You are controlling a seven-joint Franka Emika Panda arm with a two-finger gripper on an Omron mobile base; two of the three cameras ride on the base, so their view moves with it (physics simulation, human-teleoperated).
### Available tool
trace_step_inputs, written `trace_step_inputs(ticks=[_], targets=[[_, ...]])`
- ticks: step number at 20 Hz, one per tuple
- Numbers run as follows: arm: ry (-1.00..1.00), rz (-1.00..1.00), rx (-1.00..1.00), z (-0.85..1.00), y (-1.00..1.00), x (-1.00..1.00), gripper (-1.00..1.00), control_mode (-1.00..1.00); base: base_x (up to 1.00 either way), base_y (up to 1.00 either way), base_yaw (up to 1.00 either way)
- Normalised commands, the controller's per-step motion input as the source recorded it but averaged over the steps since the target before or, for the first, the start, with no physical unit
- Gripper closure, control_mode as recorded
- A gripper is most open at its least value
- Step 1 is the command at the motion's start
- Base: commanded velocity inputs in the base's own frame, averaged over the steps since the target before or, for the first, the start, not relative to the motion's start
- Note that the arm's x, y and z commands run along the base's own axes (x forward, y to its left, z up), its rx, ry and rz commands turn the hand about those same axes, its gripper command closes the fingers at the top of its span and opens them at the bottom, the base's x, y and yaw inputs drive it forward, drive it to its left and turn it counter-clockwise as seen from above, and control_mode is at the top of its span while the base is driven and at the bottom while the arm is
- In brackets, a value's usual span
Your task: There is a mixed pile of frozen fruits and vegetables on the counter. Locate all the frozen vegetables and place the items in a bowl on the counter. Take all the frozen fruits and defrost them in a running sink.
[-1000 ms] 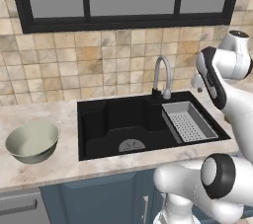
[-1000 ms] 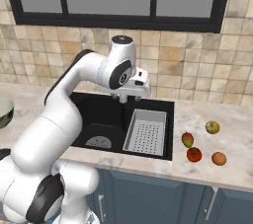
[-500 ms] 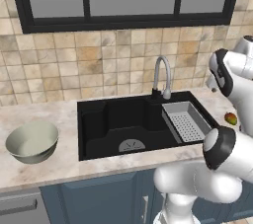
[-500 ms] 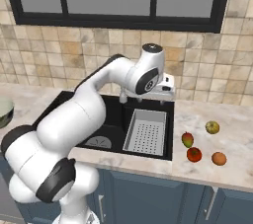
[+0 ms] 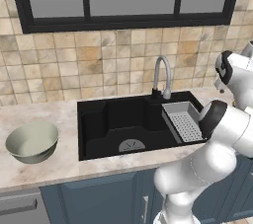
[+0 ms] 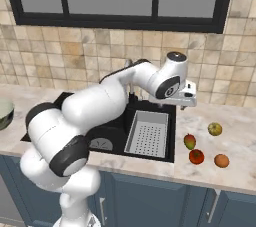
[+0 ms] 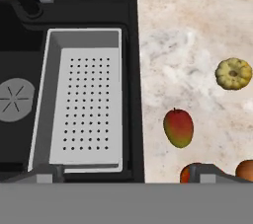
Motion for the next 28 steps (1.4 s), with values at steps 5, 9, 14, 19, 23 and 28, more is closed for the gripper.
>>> trace_step_inputs(ticks=[5,9,14,19,23,28], targets=[[0.0,-0.06,0.0,-0.24,-0.49,0.16,-1.0,-1.0,0.0,0.0,0.0],[0.0,-0.12,0.0,-0.25,-0.47,0.19,-1.0,-1.0,0.0,0.0,0.0],[0.01,-0.12,0.0,-0.25,-0.48,0.29,-1.0,-1.0,0.0,0.0,0.0],[0.0,-0.06,0.0,-0.23,-0.43,0.36,-1.0,-1.0,0.0,0.0,0.0],[0.0,-0.03,0.0,-0.17,-0.41,0.23,-1.0,-1.0,0.0,0.0,0.0],[0.0,0.0,0.0,-0.15,-0.31,0.1,-1.0,-1.0,0.0,0.0,0.0]])
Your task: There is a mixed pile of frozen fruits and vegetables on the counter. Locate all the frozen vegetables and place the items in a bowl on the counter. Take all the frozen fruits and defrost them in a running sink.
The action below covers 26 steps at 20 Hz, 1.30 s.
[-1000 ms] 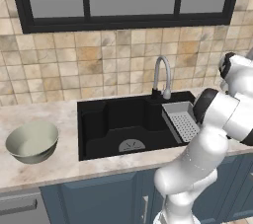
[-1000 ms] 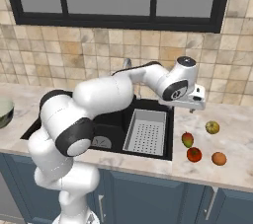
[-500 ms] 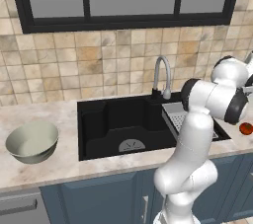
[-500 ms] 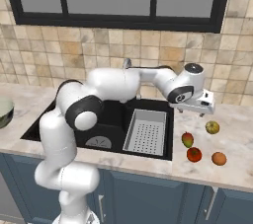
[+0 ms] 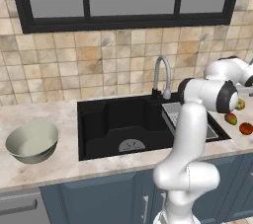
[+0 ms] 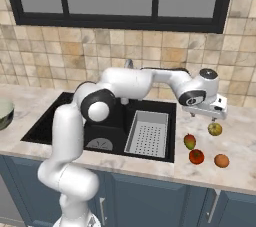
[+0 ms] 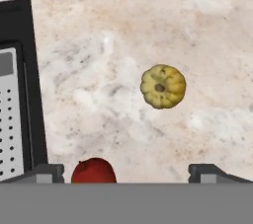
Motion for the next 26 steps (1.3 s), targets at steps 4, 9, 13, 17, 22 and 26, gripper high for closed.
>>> trace_step_inputs(ticks=[4,9,13,17,22,26], targets=[[0.0,0.0,0.0,-0.29,-0.2,0.11,-1.0,-1.0,0.0,0.0,0.0],[0.0,0.0,0.0,-0.33,-0.13,0.2,-1.0,-1.0,0.0,0.0,0.0],[0.01,0.0,0.0,-0.34,-0.09,0.22,-1.0,-1.0,0.0,0.0,0.0],[0.01,0.0,0.0,-0.31,-0.03,0.24,-1.0,-1.0,0.0,0.0,0.0],[0.0,0.0,0.0,-0.32,-0.06,0.21,-1.0,-1.0,0.0,0.0,0.0],[0.0,0.0,0.0,-0.23,-0.21,0.14,-1.0,-1.0,0.0,0.0,0.0]])
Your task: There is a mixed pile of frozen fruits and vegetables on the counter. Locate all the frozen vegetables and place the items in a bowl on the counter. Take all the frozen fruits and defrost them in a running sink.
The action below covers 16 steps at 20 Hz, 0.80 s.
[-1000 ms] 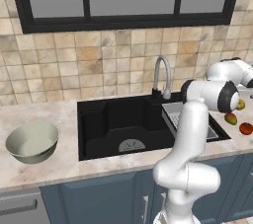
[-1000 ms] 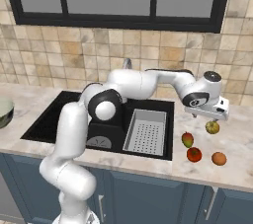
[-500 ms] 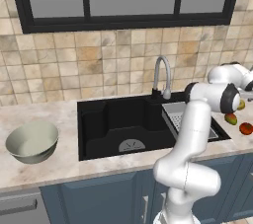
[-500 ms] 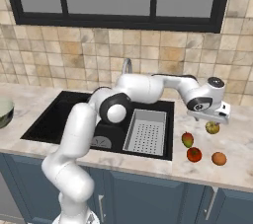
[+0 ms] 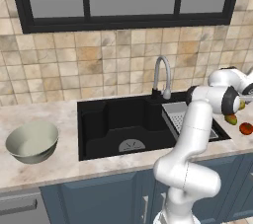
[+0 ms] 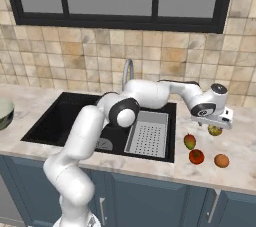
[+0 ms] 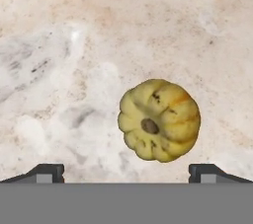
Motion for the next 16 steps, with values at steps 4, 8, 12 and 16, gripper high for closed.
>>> trace_step_inputs(ticks=[4,8,12,16], targets=[[0.0,0.0,0.0,-0.15,-0.29,0.15,-1.0,-1.0,0.0,0.0,0.0],[0.0,0.0,0.0,-0.16,-0.28,0.19,-1.0,-1.0,0.0,0.0,0.0],[0.0,0.0,0.0,-0.17,-0.24,0.23,-1.0,-1.0,0.0,0.0,0.0],[0.0,0.0,0.0,-0.21,-0.09,0.23,1.0,-1.0,0.0,0.0,0.0]])
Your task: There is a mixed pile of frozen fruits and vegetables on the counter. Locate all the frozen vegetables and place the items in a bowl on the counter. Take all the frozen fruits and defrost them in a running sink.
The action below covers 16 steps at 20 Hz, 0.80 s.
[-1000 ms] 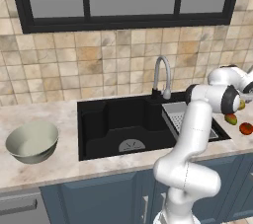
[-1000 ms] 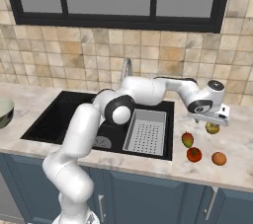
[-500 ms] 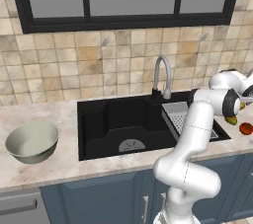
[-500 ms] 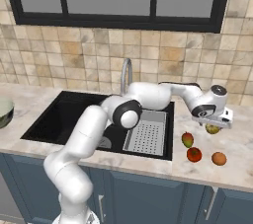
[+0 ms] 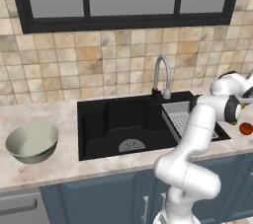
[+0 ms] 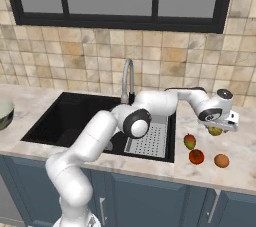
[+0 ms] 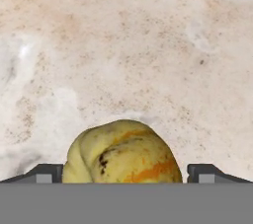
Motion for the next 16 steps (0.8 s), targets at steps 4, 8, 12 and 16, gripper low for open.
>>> trace_step_inputs(ticks=[4,8,12,16], targets=[[0.0,0.0,0.0,-0.24,-0.01,0.21,1.0,-1.0,0.0,0.0,0.0],[0.0,0.0,0.0,-0.02,0.08,0.01,1.0,-1.0,0.0,0.0,0.0],[-0.02,0.03,-0.01,-0.23,0.96,-0.24,1.0,-1.0,0.0,0.0,0.0],[-0.04,0.05,-0.06,-0.12,1.0,-0.22,1.0,-1.0,0.0,0.0,0.0]])
